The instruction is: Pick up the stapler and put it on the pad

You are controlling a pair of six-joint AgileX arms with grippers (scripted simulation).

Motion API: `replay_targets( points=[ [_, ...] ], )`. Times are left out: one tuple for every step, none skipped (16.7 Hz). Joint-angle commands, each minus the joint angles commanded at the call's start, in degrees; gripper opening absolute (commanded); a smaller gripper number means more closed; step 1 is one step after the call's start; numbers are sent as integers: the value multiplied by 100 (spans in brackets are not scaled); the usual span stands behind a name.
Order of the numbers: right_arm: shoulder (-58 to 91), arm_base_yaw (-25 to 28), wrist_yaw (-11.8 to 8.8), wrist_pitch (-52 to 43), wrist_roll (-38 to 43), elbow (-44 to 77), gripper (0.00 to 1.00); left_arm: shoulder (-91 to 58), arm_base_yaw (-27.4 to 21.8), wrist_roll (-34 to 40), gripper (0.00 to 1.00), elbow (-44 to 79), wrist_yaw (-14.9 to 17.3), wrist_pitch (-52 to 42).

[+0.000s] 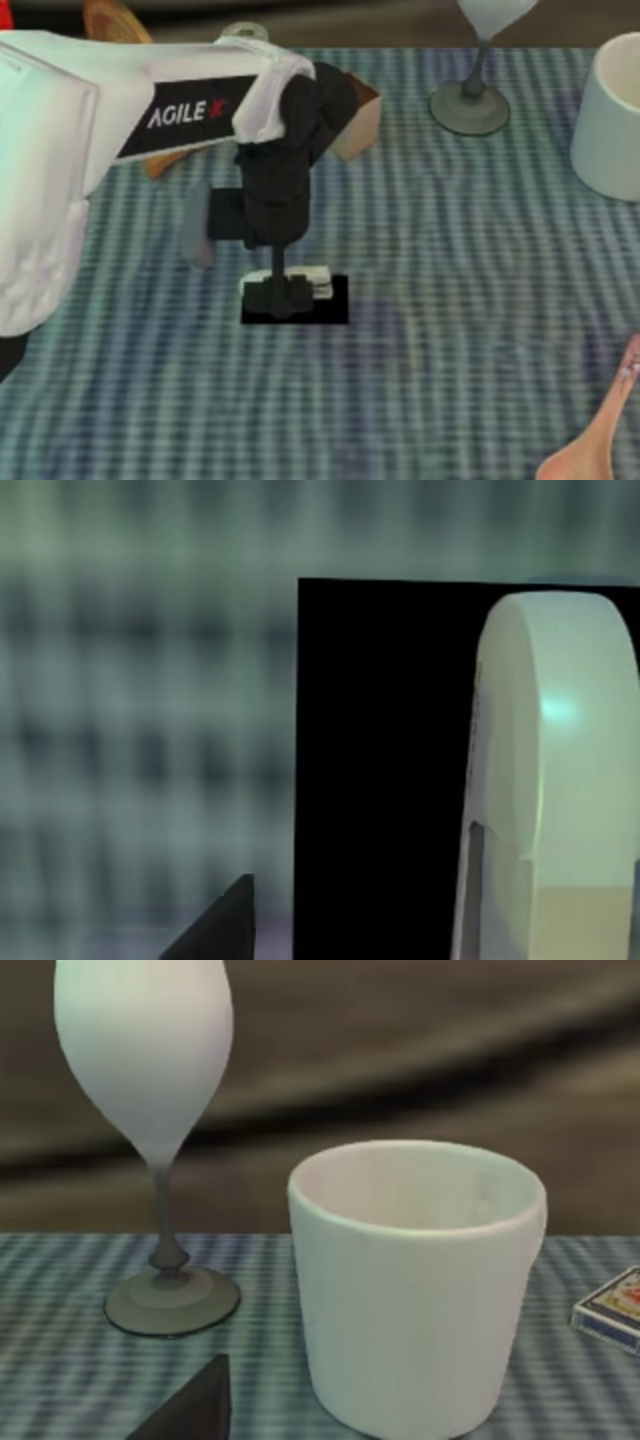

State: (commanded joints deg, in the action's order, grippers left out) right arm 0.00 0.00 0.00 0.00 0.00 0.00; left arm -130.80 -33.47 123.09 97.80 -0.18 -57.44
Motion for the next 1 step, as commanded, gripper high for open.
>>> replay_targets(
  points=[
    [0, 0, 0, 0, 0, 0, 100, 0, 0, 0, 100, 0, 0, 0]
  ],
)
